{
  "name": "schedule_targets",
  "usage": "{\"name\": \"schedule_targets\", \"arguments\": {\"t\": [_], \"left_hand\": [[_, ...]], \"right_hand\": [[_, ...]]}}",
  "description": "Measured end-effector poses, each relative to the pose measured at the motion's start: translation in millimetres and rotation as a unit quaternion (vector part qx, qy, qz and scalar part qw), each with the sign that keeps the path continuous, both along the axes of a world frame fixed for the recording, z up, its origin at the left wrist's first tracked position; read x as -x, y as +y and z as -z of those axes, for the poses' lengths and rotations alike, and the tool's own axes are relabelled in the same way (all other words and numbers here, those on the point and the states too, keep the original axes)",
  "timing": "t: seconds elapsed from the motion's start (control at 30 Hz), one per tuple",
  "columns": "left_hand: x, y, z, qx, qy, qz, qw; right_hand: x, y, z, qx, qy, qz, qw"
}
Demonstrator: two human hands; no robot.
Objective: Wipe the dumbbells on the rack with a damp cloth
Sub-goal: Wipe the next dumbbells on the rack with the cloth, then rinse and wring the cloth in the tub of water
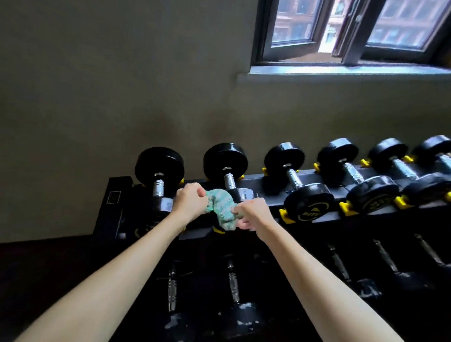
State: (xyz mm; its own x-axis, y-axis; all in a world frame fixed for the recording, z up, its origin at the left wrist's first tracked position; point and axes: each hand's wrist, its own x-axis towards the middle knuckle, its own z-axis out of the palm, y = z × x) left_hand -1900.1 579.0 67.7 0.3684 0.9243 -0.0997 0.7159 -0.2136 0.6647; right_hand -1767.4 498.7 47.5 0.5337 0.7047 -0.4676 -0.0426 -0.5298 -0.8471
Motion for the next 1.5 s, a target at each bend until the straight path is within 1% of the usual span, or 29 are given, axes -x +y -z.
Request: {"name": "schedule_targets", "arguments": {"t": [0.07,0.1,0.2,0.23,0.27,0.33,0.43,0.5,0.53,0.63,0.7,0.77,0.83,0.9,0.97,1.07,1.17,1.23,1.33,1.37,1.4,1.47,1.5], "left_hand": [[-41.3,-13.1,-18.5,0.016,-0.092,0.038,0.995],[-64.4,-22.6,-28.5,0.037,-0.139,0.065,0.987],[-127.0,-56.0,-58.0,0.107,-0.252,0.166,0.947],[-156.6,-77.1,-68.8,0.129,-0.273,0.216,0.929],[-164.8,-84.6,-73.9,0.137,-0.294,0.23,0.917],[-200.2,-117.0,-85.0,0.174,-0.319,0.288,0.886],[-252.7,-176.7,-91.1,0.227,-0.341,0.383,0.828],[-278.2,-218.9,-93.4,0.248,-0.342,0.428,0.799],[-295.3,-251.4,-92.8,0.266,-0.336,0.462,0.777],[-325.8,-326.3,-87.7,0.292,-0.31,0.536,0.729],[-345.3,-377.3,-83.6,0.314,-0.291,0.569,0.702],[-365.8,-425.1,-78.3,0.338,-0.275,0.589,0.68],[-390.3,-474.3,-74.8,0.357,-0.264,0.606,0.66],[-416.9,-524.6,-72.4,0.37,-0.253,0.613,0.651],[-444.9,-571.2,-71.4,0.379,-0.249,0.61,0.65],[-490.3,-640.8,-70.7,0.377,-0.229,0.605,0.663],[-534.5,-699.2,-72.2,0.381,-0.208,0.613,0.66],[-566.4,-734.3,-73.3,0.385,-0.186,0.631,0.648],[-623.1,-781.7,-65.6,0.391,-0.133,0.682,0.603],[-625.1,-779.4,-63.0,0.392,-0.119,0.688,0.599],[-669.8,-816.0,-52.3,0.402,-0.096,0.702,0.58],[-687.4,-826.2,-45.6,0.386,-0.067,0.714,0.58],[-704.6,-836.8,-41.0,0.376,-0.055,0.721,0.579]], "right_hand": [[-31.7,-26.8,-18.9,-0.048,0.035,0.092,0.994],[-48.0,-43.4,-29.2,-0.069,0.033,0.131,0.988],[-85.3,-98.4,-58.1,-0.123,0.014,0.228,0.966],[-104.4,-127.5,-64.4,-0.146,0.003,0.28,0.949],[-107.8,-138.1,-68.5,-0.159,0.006,0.294,0.942],[-124.5,-178.6,-78.4,-0.164,-0.013,0.365,0.916],[-139.4,-245.2,-85.7,-0.169,-0.054,0.467,0.866],[-144.8,-284.9,-86.3,-0.155,-0.085,0.506,0.844],[-149.2,-314.0,-86.6,-0.143,-0.106,0.53,0.829],[-154.2,-375.9,-84.2,-0.133,-0.109,0.553,0.815],[-158.6,-419.6,-80.0,-0.123,-0.118,0.56,0.811],[-167.7,-463.0,-72.1,-0.09,-0.152,0.569,0.803],[-185.7,-509.5,-65.0,-0.07,-0.189,0.6,0.774],[-209.5,-556.8,-60.8,-0.072,-0.214,0.63,0.743],[-235.0,-599.3,-62.8,-0.073,-0.236,0.636,0.731],[-276.1,-661.5,-69.7,-0.091,-0.237,0.617,0.745],[-318.0,-714.0,-72.2,-0.103,-0.225,0.615,0.748],[-346.8,-745.8,-72.0,-0.12,-0.206,0.626,0.742],[-398.1,-795.2,-62.1,-0.145,-0.169,0.655,0.722],[-399.9,-795.8,-61.5,-0.142,-0.16,0.667,0.714],[-444.0,-832.6,-48.6,-0.134,-0.153,0.685,0.7],[-460.7,-848.3,-41.5,-0.096,-0.14,0.692,0.702],[-477.0,-860.3,-34.8,-0.076,-0.134,0.7,0.698]]}}
